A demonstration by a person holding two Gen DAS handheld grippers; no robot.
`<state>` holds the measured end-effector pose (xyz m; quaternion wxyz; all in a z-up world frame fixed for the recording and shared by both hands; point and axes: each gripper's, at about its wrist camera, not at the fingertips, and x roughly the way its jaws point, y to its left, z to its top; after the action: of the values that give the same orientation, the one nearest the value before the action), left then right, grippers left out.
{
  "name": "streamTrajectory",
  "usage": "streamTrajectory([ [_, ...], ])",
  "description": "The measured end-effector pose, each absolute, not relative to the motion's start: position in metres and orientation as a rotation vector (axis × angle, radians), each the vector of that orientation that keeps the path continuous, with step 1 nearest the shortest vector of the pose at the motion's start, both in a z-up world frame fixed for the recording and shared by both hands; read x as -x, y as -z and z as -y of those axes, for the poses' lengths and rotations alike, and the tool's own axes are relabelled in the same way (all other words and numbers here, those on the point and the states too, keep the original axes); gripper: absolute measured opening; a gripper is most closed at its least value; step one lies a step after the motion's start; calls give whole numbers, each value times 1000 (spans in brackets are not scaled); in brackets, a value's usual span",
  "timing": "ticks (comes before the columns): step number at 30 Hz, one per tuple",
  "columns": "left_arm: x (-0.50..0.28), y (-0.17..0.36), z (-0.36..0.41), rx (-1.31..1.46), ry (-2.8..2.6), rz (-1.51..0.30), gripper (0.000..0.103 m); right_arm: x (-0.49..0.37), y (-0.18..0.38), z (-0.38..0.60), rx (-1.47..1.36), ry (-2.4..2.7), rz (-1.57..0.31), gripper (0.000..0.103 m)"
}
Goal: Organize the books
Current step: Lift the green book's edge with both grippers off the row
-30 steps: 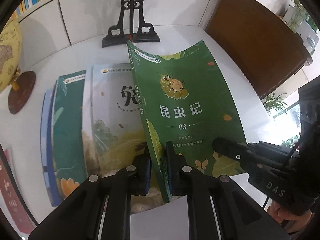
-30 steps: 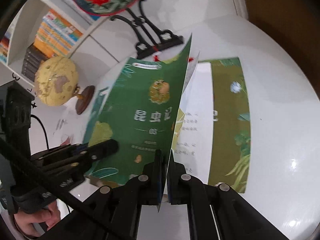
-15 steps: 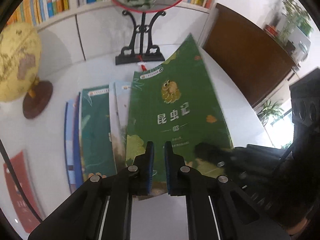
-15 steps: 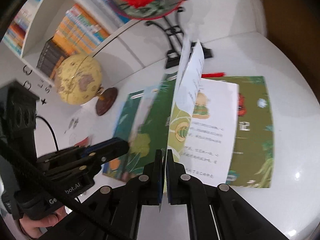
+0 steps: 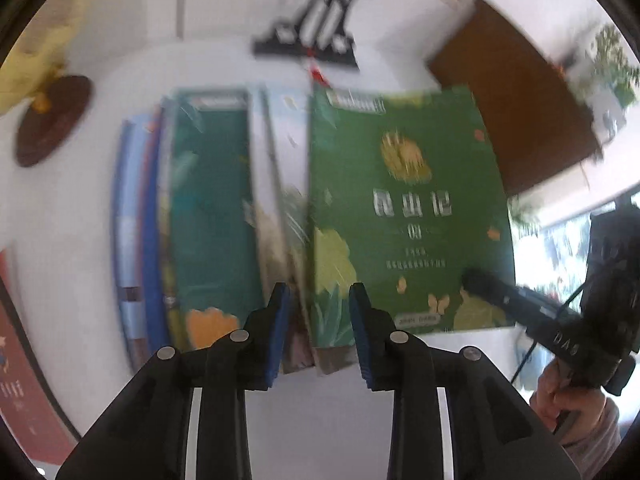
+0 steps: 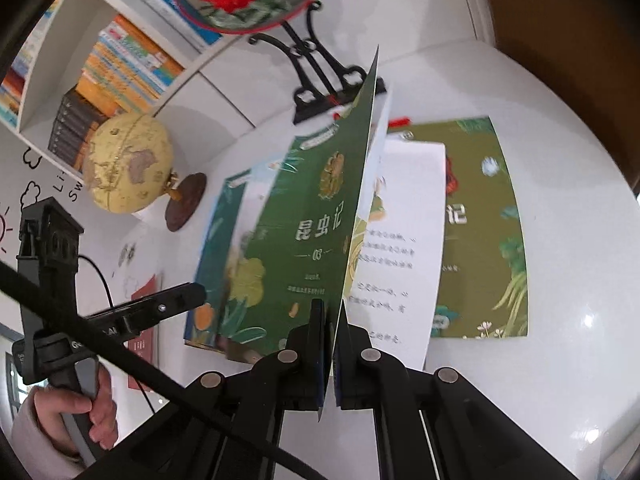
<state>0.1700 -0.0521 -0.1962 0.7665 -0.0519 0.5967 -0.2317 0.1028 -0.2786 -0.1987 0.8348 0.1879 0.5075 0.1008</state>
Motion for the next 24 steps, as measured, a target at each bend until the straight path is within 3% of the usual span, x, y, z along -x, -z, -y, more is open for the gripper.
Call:
streamTrajectory([
  [24,-194,217,81,177,583,-1261,31,-119,243,318,-510,-270,-1184,5],
])
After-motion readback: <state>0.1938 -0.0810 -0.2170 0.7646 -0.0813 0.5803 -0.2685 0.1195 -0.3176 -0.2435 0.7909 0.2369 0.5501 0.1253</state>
